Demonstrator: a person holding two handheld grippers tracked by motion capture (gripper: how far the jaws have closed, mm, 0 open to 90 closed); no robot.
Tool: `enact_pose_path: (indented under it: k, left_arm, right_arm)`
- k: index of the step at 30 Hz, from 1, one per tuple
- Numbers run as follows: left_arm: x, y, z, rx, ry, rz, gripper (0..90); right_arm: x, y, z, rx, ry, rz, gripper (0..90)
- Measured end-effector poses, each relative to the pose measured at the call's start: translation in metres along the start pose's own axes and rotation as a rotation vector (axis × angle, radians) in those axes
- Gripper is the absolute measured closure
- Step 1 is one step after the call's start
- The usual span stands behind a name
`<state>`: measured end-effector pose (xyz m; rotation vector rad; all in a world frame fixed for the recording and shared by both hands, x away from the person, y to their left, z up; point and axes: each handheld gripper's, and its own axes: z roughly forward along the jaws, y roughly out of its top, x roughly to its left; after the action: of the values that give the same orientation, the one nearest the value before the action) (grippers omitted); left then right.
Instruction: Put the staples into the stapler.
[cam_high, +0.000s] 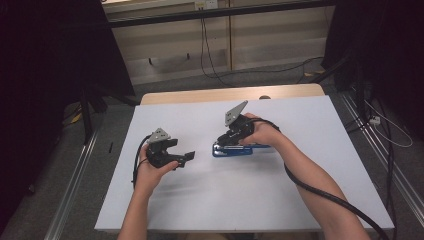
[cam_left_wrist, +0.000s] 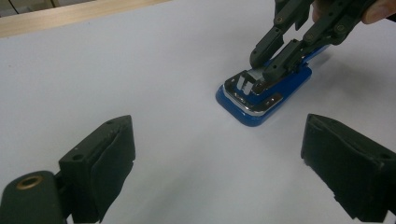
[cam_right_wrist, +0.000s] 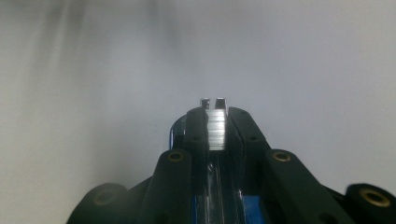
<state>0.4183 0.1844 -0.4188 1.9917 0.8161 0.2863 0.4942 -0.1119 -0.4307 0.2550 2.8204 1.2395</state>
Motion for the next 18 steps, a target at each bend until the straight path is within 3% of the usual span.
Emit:
enact_pose_path:
  k: [5, 10, 18]
  left_arm:
    - [-0.001, 0.000, 0.000, -0.002, -0.004, -0.005, 10.1]
    - [-0.001, 0.000, 0.002, -0.002, -0.005, -0.006, 10.1]
    - [-0.001, -0.001, 0.008, 0.007, -0.021, -0.010, 10.0]
  right_arm:
    - [0.000, 0.000, 0.001, 0.001, -0.019, 0.010, 70.4]
    - [0.000, -0.004, -0.006, -0.030, -0.036, 0.039, 64.7]
    - [0.008, -0.019, -0.028, -0.062, -0.108, 0.123, 42.9]
